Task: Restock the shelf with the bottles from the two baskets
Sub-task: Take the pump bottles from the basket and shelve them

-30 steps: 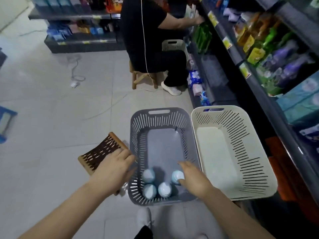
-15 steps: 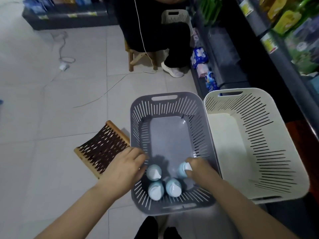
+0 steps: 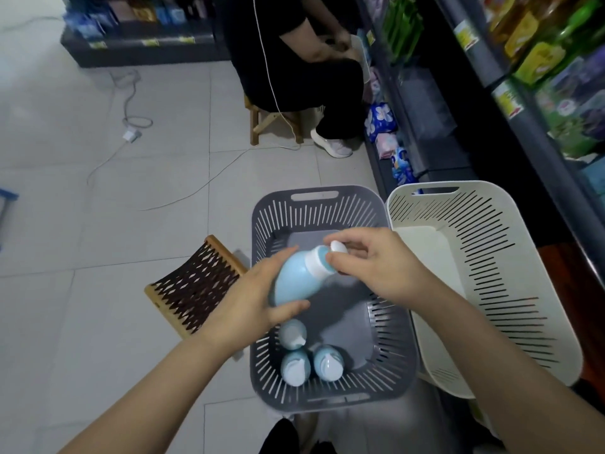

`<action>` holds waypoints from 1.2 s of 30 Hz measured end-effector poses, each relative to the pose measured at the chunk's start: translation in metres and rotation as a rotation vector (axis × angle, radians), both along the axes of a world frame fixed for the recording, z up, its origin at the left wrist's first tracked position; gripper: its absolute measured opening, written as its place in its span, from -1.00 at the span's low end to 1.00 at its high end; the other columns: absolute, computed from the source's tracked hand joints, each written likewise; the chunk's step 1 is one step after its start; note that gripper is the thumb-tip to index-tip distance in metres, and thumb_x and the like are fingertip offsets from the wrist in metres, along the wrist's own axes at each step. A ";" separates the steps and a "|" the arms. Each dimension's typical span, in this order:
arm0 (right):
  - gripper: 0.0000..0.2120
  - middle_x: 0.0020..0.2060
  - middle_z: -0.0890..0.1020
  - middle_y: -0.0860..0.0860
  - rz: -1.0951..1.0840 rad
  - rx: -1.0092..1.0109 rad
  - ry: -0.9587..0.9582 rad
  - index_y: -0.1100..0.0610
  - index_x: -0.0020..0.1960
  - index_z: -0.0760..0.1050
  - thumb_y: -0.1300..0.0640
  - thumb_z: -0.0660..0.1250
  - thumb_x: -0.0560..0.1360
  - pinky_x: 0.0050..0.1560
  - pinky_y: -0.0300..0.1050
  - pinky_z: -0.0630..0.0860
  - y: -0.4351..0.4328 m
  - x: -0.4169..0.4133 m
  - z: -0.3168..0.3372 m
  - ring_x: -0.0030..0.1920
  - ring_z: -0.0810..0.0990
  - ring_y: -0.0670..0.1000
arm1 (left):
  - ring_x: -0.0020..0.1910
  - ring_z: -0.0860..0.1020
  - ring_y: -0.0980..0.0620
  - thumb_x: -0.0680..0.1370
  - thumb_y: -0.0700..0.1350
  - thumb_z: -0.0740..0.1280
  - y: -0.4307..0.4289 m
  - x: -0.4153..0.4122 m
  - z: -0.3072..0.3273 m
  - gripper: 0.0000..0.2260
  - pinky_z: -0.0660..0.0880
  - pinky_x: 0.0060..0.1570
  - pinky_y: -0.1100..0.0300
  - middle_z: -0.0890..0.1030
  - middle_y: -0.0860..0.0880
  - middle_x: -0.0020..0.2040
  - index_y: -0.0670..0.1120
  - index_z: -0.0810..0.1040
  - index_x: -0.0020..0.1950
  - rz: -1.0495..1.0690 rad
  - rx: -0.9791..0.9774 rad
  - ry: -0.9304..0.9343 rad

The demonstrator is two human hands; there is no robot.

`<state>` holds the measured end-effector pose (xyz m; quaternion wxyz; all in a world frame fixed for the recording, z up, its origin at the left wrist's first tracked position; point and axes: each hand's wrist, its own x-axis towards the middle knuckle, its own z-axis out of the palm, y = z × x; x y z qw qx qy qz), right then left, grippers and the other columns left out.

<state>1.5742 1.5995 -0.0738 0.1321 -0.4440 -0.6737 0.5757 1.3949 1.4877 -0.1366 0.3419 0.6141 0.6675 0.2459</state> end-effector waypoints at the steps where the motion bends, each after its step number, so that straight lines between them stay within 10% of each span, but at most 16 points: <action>1: -0.79 -0.10 0.65 -0.02 -0.020 -0.128 0.098 0.05 0.07 0.55 0.19 0.41 0.45 -0.04 -0.26 0.58 -0.001 -0.004 0.000 -0.14 0.64 -0.16 | 0.20 0.42 0.27 0.35 0.19 0.47 -0.004 -0.007 0.003 -0.30 0.39 0.19 0.26 0.43 0.24 0.30 0.24 0.23 0.42 0.036 0.007 -0.027; 6: -0.26 0.33 0.42 -0.15 0.189 -0.291 -0.083 -0.02 0.46 0.23 -0.12 0.39 0.34 0.16 -0.20 0.46 -0.019 -0.012 -0.048 0.22 0.48 -0.13 | 0.07 0.49 0.33 0.28 0.23 0.46 -0.038 -0.039 0.007 -0.43 0.42 -0.07 0.49 0.46 0.42 0.12 0.42 0.29 0.21 0.339 0.041 -0.109; 10: -0.20 0.44 0.30 -0.02 0.490 -0.105 -0.399 -0.01 0.49 0.17 -0.08 0.47 0.37 0.38 -0.11 0.29 -0.050 -0.021 -0.114 0.39 0.32 -0.03 | 0.00 0.49 0.39 0.35 0.01 0.53 -0.061 -0.052 -0.003 -0.47 0.38 -0.18 0.56 0.48 0.47 0.03 0.35 0.33 0.15 0.559 0.047 -0.172; 16: -0.34 0.36 0.40 0.01 0.653 0.043 -0.570 0.04 0.43 0.32 0.02 0.45 0.39 0.31 -0.18 0.30 -0.066 -0.037 -0.169 0.33 0.41 0.05 | 0.00 0.52 0.29 0.21 0.28 0.39 -0.092 -0.057 -0.027 -0.38 0.40 -0.22 0.51 0.52 0.37 0.02 0.25 0.38 0.25 0.666 -0.022 -0.206; 27: -0.87 -0.18 0.63 0.02 0.093 -0.029 -0.382 0.08 -0.04 0.60 0.07 0.40 0.43 -0.04 -0.04 0.53 -0.042 -0.019 -0.169 -0.12 0.58 0.07 | 0.02 0.50 0.34 0.24 0.22 0.44 -0.113 -0.038 -0.023 -0.43 0.42 -0.15 0.51 0.48 0.43 0.04 0.28 0.35 0.21 0.731 -0.070 -0.267; 32: -0.82 -0.11 0.64 0.08 -0.065 -0.086 -0.200 0.09 0.02 0.59 0.04 0.36 0.47 0.01 0.16 0.58 -0.029 -0.014 -0.105 -0.08 0.62 0.13 | -0.03 0.57 0.17 0.29 0.19 0.49 -0.101 -0.019 0.006 -0.45 0.47 -0.18 0.29 0.58 0.12 0.04 0.09 0.43 0.21 0.788 -0.183 -0.384; 36: -0.95 -0.06 0.60 0.09 -0.192 -0.168 0.032 0.08 -0.03 0.55 0.14 0.31 0.53 -0.16 -0.06 0.60 -0.012 0.000 -0.029 -0.10 0.58 0.03 | -0.17 0.66 -0.18 0.18 0.26 0.46 -0.084 -0.006 0.039 -0.38 0.59 -0.30 -0.06 0.66 -0.14 -0.05 -0.01 0.52 0.13 0.770 -0.288 -0.620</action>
